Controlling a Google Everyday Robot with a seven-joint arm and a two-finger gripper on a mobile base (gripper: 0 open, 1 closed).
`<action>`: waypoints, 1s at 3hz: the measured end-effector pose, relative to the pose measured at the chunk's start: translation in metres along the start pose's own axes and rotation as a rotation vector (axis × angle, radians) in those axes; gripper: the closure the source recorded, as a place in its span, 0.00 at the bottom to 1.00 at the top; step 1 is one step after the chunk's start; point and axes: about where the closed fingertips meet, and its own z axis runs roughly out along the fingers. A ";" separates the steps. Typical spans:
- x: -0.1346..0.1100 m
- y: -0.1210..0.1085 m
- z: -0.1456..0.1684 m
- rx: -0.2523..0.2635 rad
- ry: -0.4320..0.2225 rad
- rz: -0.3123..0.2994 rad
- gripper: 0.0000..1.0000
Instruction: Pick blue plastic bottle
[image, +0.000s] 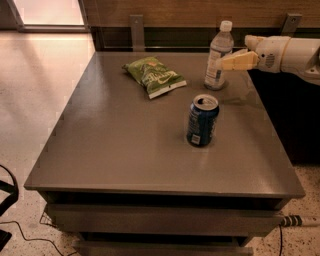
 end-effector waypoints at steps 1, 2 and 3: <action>0.006 0.002 0.015 -0.031 -0.010 0.020 0.00; 0.009 0.002 0.024 -0.044 -0.024 0.025 0.18; 0.010 0.004 0.027 -0.049 -0.025 0.026 0.41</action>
Offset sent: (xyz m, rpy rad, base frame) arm 0.0173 0.0180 -0.0187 0.0574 0.0024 0.0429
